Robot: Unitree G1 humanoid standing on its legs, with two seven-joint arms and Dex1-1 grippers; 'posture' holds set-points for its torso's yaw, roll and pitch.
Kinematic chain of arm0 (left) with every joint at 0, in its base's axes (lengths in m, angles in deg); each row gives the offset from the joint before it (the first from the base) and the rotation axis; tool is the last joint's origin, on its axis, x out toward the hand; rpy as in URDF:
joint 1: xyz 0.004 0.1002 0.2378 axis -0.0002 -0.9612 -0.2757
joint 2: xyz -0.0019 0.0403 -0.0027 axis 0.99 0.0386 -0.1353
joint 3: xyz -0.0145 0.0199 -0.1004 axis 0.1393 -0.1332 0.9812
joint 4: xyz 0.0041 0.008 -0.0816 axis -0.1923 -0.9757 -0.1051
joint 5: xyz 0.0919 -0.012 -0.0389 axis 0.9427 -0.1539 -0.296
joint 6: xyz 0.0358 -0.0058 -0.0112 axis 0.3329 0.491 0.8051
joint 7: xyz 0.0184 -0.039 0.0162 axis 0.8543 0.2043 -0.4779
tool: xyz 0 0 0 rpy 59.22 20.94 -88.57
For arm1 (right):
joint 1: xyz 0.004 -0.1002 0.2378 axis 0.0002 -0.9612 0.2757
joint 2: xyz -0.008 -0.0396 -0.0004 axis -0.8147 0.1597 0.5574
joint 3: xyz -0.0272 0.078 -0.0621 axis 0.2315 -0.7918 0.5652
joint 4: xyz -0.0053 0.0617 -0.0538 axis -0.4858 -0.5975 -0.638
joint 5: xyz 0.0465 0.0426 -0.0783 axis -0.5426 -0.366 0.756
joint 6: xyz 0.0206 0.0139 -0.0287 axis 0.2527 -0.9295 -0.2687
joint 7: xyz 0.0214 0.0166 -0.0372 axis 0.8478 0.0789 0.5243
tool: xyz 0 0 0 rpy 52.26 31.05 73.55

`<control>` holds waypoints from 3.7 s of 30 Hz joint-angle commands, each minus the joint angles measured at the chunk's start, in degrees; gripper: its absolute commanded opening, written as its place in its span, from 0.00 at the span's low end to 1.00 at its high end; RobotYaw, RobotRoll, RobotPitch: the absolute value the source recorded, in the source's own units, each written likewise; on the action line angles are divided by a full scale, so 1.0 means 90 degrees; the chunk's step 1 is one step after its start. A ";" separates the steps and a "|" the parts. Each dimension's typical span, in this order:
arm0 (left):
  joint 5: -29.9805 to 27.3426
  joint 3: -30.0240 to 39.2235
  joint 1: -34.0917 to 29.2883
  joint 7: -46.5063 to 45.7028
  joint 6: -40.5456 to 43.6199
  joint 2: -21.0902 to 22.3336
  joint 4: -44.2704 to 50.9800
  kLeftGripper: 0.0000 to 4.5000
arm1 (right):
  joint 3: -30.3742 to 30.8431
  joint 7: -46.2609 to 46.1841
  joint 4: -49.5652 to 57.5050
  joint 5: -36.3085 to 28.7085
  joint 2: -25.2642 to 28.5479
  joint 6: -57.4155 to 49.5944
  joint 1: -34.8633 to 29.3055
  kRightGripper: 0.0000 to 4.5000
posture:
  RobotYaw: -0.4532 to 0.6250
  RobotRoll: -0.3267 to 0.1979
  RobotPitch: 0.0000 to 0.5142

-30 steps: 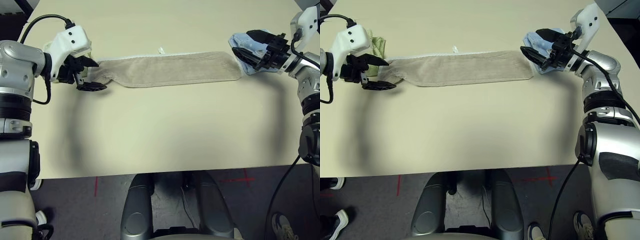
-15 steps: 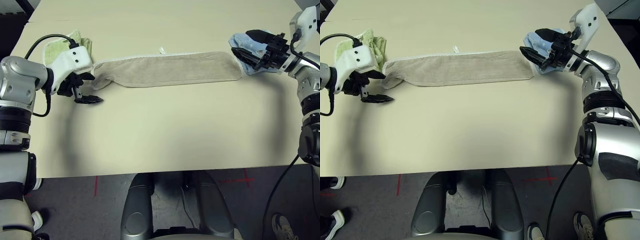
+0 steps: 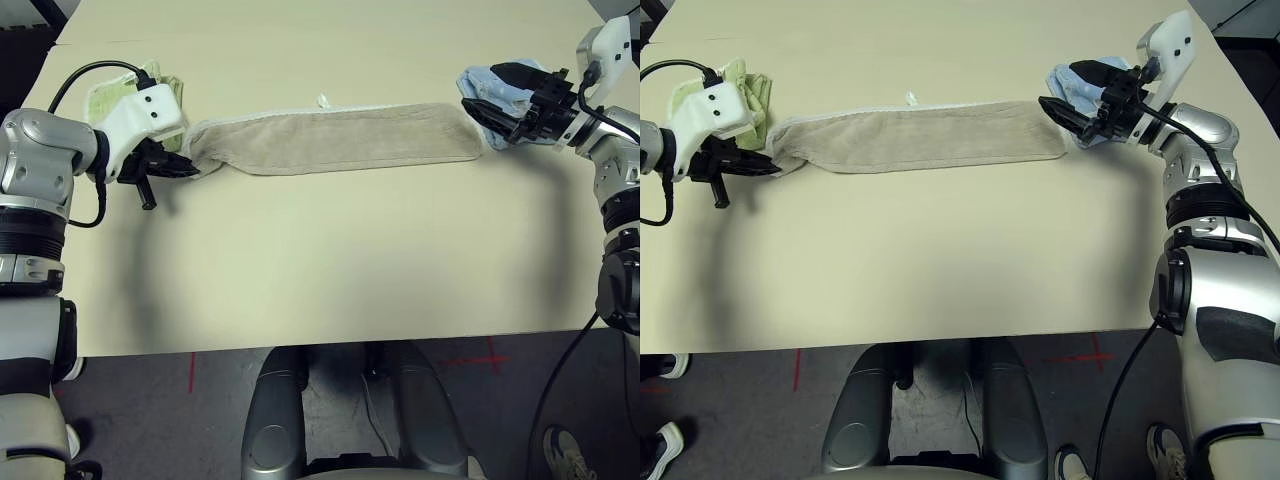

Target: Fold the towel and set it aside.

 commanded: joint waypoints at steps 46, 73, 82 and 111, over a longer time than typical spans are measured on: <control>-0.2689 0.2025 -0.0619 -0.0226 0.2011 -0.1188 0.1771 0.99 | -0.0714 0.0641 0.1132 -0.1278 0.0472 -0.3249 -0.0904 1.00 | 0.42 0.62 0.58; -0.3115 0.1645 -0.2148 -0.0701 0.1145 -0.1534 0.3282 0.99 | -0.2262 -0.1828 0.3831 -0.3506 -0.0142 -0.8548 -0.2805 1.00 | 0.43 0.62 0.59; -0.3200 0.1649 -0.2312 -0.0775 0.1224 -0.1474 0.3569 0.99 | -0.2744 -0.3216 0.4354 -0.4104 -0.0821 -0.9053 -0.2891 1.00 | 0.45 0.62 0.60; -0.3177 0.1619 -0.2390 -0.0788 0.1185 -0.1274 0.3611 1.00 | -0.2355 -0.3898 0.3438 -0.3967 -0.1147 -0.7833 -0.2151 0.79 | 0.46 0.62 0.60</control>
